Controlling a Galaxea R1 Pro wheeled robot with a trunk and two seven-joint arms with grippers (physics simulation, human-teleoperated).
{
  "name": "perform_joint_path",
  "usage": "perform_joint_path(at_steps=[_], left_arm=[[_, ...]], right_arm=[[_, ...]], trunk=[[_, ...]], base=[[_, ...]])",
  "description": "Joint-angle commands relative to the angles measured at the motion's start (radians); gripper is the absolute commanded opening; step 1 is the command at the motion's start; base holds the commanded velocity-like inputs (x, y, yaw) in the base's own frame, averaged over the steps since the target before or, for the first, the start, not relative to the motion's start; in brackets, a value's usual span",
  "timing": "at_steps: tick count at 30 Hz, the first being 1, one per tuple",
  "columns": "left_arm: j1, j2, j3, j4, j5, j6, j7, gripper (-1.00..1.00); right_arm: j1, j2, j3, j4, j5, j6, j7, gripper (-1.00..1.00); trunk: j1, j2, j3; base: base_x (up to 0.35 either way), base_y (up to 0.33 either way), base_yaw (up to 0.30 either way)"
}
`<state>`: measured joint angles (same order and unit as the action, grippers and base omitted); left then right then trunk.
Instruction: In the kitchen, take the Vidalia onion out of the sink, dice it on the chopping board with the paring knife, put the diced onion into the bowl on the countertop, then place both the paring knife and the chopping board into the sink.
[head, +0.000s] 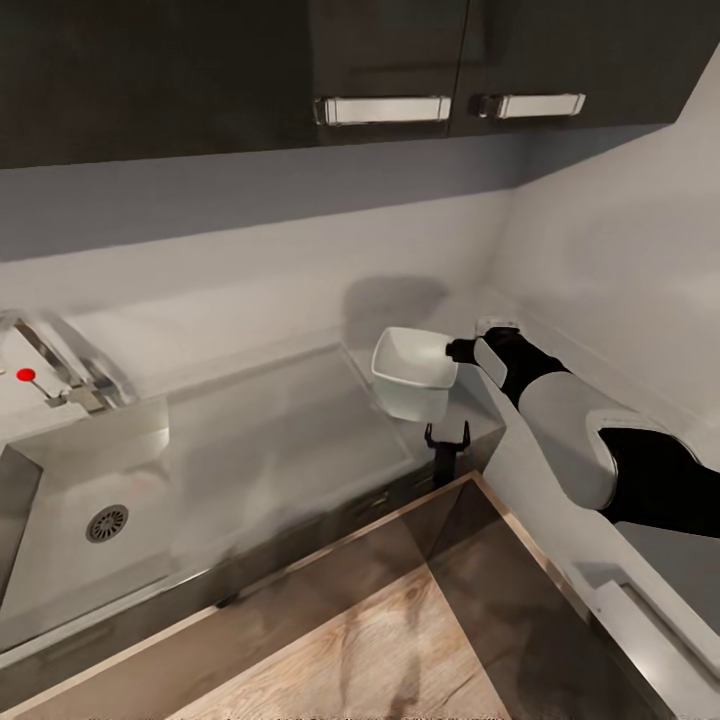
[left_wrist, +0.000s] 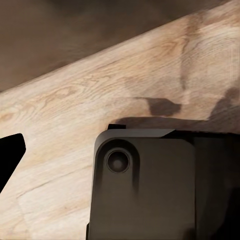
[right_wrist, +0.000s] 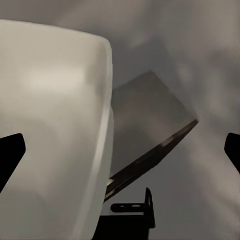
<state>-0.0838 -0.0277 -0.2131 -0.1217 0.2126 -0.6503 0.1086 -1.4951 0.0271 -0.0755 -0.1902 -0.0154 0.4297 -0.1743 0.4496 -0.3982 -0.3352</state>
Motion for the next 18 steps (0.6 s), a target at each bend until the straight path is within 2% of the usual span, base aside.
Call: perform_joint_path(at_steps=[1,18], left_arm=[[-0.001,0.0,-0.009,0.0,0.005,-0.003,0.006,1.0],[-0.001,-0.001,-0.009,0.0,0.005,-0.003,0.006,1.0]], right_arm=[[-0.001,0.001,-0.008,-0.002,-0.002,0.004,-0.004,1.0],[-0.001,0.001,-0.009,-0.002,-0.004,0.003,-0.001,1.0]], trunk=[[0.0,-0.002,-0.003],[0.0,-0.002,-0.031]], base=[[0.0,0.0,0.0],[0.0,0.0,0.0]])
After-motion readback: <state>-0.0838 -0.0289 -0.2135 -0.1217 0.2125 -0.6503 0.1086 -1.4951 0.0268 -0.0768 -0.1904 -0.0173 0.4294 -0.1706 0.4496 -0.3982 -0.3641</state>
